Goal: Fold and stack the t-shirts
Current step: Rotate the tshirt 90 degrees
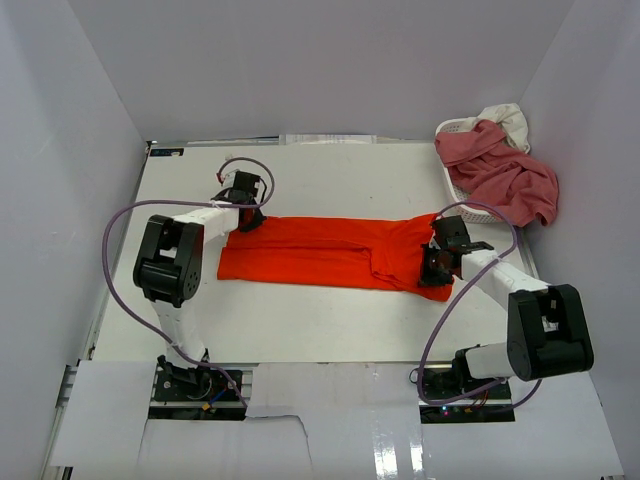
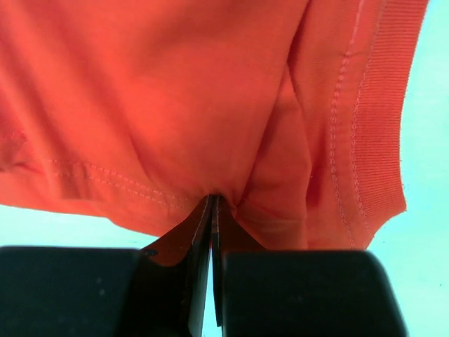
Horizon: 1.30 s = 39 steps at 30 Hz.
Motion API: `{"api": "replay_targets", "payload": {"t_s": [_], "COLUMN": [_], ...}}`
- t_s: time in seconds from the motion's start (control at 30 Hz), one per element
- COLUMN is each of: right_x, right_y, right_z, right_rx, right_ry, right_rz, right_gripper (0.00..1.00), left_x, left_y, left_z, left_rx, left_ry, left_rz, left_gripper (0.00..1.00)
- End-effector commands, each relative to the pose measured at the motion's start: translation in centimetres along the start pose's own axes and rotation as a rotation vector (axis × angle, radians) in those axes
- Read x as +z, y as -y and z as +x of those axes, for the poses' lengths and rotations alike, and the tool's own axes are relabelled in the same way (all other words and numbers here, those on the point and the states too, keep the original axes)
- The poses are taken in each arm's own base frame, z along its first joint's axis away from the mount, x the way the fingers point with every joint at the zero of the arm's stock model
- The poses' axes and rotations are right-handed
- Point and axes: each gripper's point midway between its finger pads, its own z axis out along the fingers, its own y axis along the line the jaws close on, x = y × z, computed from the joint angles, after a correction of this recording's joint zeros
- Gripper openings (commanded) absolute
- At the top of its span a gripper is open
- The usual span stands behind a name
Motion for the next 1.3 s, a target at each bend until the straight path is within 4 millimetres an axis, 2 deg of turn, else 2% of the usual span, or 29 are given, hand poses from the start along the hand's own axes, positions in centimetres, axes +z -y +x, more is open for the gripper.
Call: {"api": "replay_targets", "payload": {"t_s": [0.0,0.1,0.17,0.2,0.23,0.3,0.37,0.4,0.43,0.5,0.53,0.6,0.63,0.67,0.7,0.73,0.77,0.8,0.83,0.87,0.9,0.93,0.97,1.03,1.07,1.13,1.17,1.2,1.27], "right_x": [0.8,1.4,2.2,2.4,2.6,3.2,3.9,4.0,4.2,4.9,4.9,5.8,6.1,6.4,6.6,7.3,7.6,8.9,8.8,9.3,10.5,10.9,10.9,12.1,12.0,13.2,13.1,14.2,15.4], "right_y": [1.1,1.4,1.4,1.5,1.4,1.5,1.4,1.1,1.0,0.8,0.4,0.3,0.1,0.1,0.0,-0.3,-0.5,-0.1,-0.7,-0.7,-0.5,-0.7,-0.9,-1.0,-1.3,-1.1,-1.3,-1.0,-0.7], "right_z": [-0.5,-1.2,-1.3,-1.1,-1.5,-1.9,-2.3,-3.5,-3.9,-4.7,-6.3,-7.5,-9.4,-10.1,-11.0,-12.9,-13.5,-13.6,-15.9,-16.3,-16.3,-16.9,-18.7,-19.3,-20.9,-21.5,-23.0,-23.0,-24.1], "right_rx": [0.004,0.003,0.007,0.007,0.011,0.019,0.021,0.022,0.023,0.027,0.022,-0.001,0.001,-0.008,-0.015,-0.016,-0.022,-0.020,-0.022,-0.019,-0.013,-0.004,-0.001,0.011,0.010,0.015,0.014,0.019,0.032], "right_ry": [0.014,0.003,-0.008,-0.020,-0.011,-0.013,-0.027,-0.010,-0.010,-0.019,0.007,0.000,0.024,0.027,0.036,0.056,0.049,0.022,0.059,0.050,0.026,0.027,0.058,0.048,0.079,0.075,0.106,0.095,0.095], "right_rz": [0.073,0.097,0.102,0.104,0.101,0.114,0.116,0.113,0.112,0.110,0.098,0.097,0.105,0.103,0.100,0.096,0.094,0.099,0.086,0.085,0.083,0.053,0.043,0.008,0.000,-0.008,-0.017,-0.016,-0.029], "right_gripper": [0.08,0.08,0.08,0.08,0.08,0.08,0.08,0.08,0.08,0.08,0.08,0.08,0.08,0.08,0.08,0.08,0.08,0.08,0.08,0.08,0.08,0.08,0.08,0.08,0.08,0.08,0.08,0.08,0.08], "left_x": [1.2,2.3,2.8,2.7,2.7,2.2,1.7,1.0,0.7,0.0,-0.8,-1.7,-2.5,-3.0,-3.4,-4.2,-4.7,-5.1,-5.7,-6.3,-6.6,-6.8,-7.3,-7.8,-8.3,-8.8,-9.2,-9.4,-9.9], "left_y": [-2.0,-3.6,-5.5,-5.4,-6.6,-7.1,-8.1,-7.9,-8.5,-8.7,-9.2,-9.4,-9.4,-10.0,-9.7,-9.4,-9.5,-9.3,-9.0,-9.2,-9.3,-9.4,-9.7,-9.7,-10.0,-10.1,-10.2,-10.5,-11.0], "left_z": [0.0,0.6,1.3,1.2,2.2,2.3,3.7,3.5,4.6,5.3,5.8,6.6,6.3,7.3,7.8,7.6,8.9,9.3,9.3,10.8,11.5,12.1,13.4,14.9,16.1,17.2,18.6,19.2,21.2], "left_rx": [-0.019,-0.028,-0.067,-0.086,-0.109,-0.162,-0.176,-0.203,-0.209,-0.224,-0.241,-0.236,-0.249,-0.242,-0.230,-0.235,-0.213,-0.204,-0.200,-0.173,-0.166,-0.173,-0.166,-0.167,-0.157,-0.139,-0.105,-0.081,-0.048], "left_ry": [-0.004,-0.020,-0.042,-0.039,-0.057,-0.045,-0.061,-0.051,-0.071,-0.081,-0.081,-0.085,-0.063,-0.076,-0.078,-0.063,-0.081,-0.080,-0.065,-0.085,-0.092,-0.102,-0.123,-0.162,-0.180,-0.186,-0.195,-0.198,-0.226], "left_rz": [-0.093,-0.142,-0.181,-0.176,-0.199,-0.198,-0.211,-0.198,-0.206,-0.202,-0.207,-0.219,-0.219,-0.233,-0.225,-0.205,-0.202,-0.194,-0.181,-0.191,-0.195,-0.193,-0.187,-0.167,-0.160,-0.153,-0.149,-0.156,-0.167], "left_gripper": [0.00,0.00,0.00,0.00,0.00,0.00,0.00,0.00,0.00,0.00,0.00,0.00,0.00,0.00,0.00,0.00,0.00,0.00,0.00,0.00,0.00,0.00,0.00,0.00,0.00,0.00,0.00,0.00,0.00]}}
